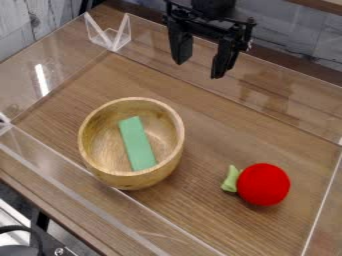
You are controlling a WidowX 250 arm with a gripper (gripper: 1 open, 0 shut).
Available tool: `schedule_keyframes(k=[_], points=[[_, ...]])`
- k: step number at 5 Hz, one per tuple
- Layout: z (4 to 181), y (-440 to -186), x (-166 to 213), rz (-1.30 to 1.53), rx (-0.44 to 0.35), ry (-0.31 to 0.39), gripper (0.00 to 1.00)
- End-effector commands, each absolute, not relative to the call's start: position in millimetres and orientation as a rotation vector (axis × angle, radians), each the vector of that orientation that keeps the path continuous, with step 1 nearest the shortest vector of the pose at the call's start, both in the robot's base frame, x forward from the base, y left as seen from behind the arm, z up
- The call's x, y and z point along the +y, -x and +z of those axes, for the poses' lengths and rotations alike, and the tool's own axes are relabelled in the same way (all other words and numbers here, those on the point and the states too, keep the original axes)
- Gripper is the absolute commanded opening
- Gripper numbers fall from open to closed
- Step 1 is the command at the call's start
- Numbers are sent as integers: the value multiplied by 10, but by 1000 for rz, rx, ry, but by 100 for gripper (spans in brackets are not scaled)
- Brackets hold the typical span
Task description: Remove the green object from the brown bowl and put it on the table
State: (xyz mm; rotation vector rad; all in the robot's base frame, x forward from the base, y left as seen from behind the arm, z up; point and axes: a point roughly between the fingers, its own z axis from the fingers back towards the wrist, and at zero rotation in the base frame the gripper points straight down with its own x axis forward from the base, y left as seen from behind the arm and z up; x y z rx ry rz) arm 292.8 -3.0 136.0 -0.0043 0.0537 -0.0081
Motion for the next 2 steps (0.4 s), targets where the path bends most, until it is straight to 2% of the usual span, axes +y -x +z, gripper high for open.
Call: schedule_keyframes(k=[1, 2], points=[[1307, -2804, 21, 31, 87, 4, 100], [1379, -2586, 156, 176, 93, 10, 100]])
